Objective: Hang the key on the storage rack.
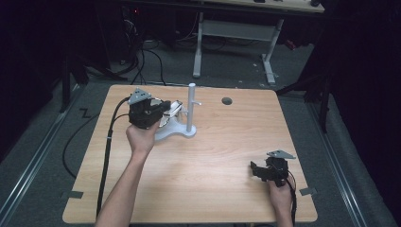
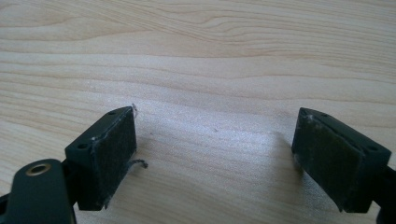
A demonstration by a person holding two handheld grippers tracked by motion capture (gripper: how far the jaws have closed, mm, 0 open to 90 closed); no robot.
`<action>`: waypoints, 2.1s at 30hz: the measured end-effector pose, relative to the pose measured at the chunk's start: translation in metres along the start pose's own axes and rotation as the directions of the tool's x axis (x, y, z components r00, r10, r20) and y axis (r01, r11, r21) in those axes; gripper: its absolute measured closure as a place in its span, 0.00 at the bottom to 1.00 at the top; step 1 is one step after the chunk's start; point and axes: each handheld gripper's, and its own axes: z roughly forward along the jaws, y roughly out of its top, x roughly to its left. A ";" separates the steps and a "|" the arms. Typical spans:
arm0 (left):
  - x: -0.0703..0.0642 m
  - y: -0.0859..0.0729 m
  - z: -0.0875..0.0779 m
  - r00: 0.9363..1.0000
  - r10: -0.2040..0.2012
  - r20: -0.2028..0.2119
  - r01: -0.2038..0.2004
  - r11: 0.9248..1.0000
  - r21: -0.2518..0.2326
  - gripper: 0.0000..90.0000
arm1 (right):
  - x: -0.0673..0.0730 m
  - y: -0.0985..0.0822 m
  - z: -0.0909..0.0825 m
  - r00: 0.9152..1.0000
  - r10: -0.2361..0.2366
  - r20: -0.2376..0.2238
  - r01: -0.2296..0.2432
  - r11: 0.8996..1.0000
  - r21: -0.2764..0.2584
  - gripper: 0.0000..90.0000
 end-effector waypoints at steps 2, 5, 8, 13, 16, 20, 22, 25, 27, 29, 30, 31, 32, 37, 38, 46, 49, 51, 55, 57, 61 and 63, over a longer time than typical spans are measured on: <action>-0.002 -0.001 0.002 1.000 0.002 0.001 -0.002 1.000 -0.003 1.00 | 0.000 0.000 0.000 1.000 0.000 0.000 0.000 1.000 0.000 0.16; -0.006 -0.002 0.006 1.000 0.020 0.011 -0.020 1.000 -0.006 1.00 | 0.000 0.000 0.000 1.000 0.000 0.000 0.000 1.000 0.000 0.16; -0.007 -0.004 0.007 1.000 0.020 0.004 -0.020 1.000 0.008 1.00 | 0.000 0.000 0.000 1.000 0.000 0.000 0.000 1.000 0.000 0.16; -0.011 -0.009 0.009 1.000 0.023 0.013 -0.023 1.000 0.019 1.00 | 0.000 0.000 0.000 1.000 0.000 0.000 0.000 1.000 0.000 0.16; -0.014 -0.012 0.011 0.999 0.038 0.015 -0.039 0.999 0.037 1.00 | 0.000 0.000 0.000 1.000 0.000 0.000 0.000 1.000 0.000 0.16; -0.017 -0.017 0.013 0.999 0.047 0.016 -0.048 0.998 0.048 1.00 | 0.000 0.000 0.000 1.000 -0.002 0.000 0.002 1.000 -0.001 0.16; -0.018 -0.020 0.014 0.999 0.047 0.018 -0.048 0.997 0.052 1.00 | 0.000 0.000 0.000 1.000 -0.002 0.000 0.002 1.000 -0.001 0.16; -0.019 -0.024 0.016 0.999 0.051 0.016 -0.052 0.997 0.060 1.00 | 0.000 0.000 0.000 1.000 -0.002 0.000 0.002 1.000 -0.001 0.16; -0.019 -0.026 0.017 0.998 0.058 0.008 -0.058 0.996 0.069 1.00 | 0.000 0.000 0.000 1.000 0.000 0.000 0.000 1.000 0.000 0.16; -0.020 -0.029 0.019 0.998 0.063 0.005 -0.064 0.995 0.076 1.00 | 0.000 0.000 0.000 1.000 -0.001 0.000 0.001 1.000 0.000 0.16; -0.020 -0.030 0.019 0.998 0.069 0.002 -0.069 0.994 0.080 1.00 | 0.000 0.000 0.000 1.000 -0.001 0.000 0.001 1.000 0.000 0.16; -0.020 -0.031 0.020 0.997 0.072 0.000 -0.072 0.994 0.085 1.00 | 0.000 0.000 0.000 1.000 -0.001 0.000 0.001 1.000 0.000 0.16; -0.021 -0.032 0.021 0.997 0.075 -0.002 -0.075 0.993 0.088 1.00 | 0.000 0.000 0.000 1.000 0.000 0.000 0.000 1.000 0.000 0.15; -0.020 -0.038 0.023 0.996 0.090 -0.018 -0.088 0.991 0.102 1.00 | 0.000 0.000 0.000 1.000 -0.001 0.001 0.001 1.000 0.000 0.16; -0.019 -0.039 0.023 0.996 0.087 -0.022 -0.085 0.991 0.102 1.00 | 0.000 0.000 0.000 1.000 -0.001 0.000 0.001 1.000 0.000 0.16; -0.016 -0.046 0.028 0.993 0.103 -0.061 -0.096 0.990 0.104 0.99 | 0.000 0.000 0.000 1.000 -0.002 0.000 0.002 1.000 -0.001 0.15; -0.015 -0.048 0.030 0.992 0.103 -0.068 -0.095 0.990 0.108 0.99 | 0.000 0.000 0.000 1.000 -0.002 0.000 0.002 1.000 0.000 0.15; -0.015 -0.049 0.032 0.991 0.109 -0.075 -0.101 0.989 0.109 0.99 | 0.000 0.000 0.000 1.000 -0.002 0.000 0.002 1.000 0.000 0.16; -0.016 -0.051 0.037 0.989 0.119 -0.085 -0.109 0.987 0.116 0.99 | 0.000 0.000 0.000 1.000 -0.001 0.001 0.001 1.000 0.000 0.15; -0.016 -0.052 0.039 0.988 0.125 -0.091 -0.113 0.986 0.122 0.99 | 0.000 0.000 0.000 1.000 -0.001 0.001 0.001 1.000 0.000 0.15; -0.014 -0.053 0.042 0.988 0.120 -0.095 -0.107 0.986 0.129 0.98 | 0.000 0.000 0.000 1.000 -0.003 0.000 0.003 1.000 -0.001 0.16; -0.014 -0.054 0.043 0.989 0.117 -0.095 -0.104 0.986 0.134 0.98 | 0.000 0.000 0.000 1.000 -0.002 0.000 0.002 1.000 -0.001 0.16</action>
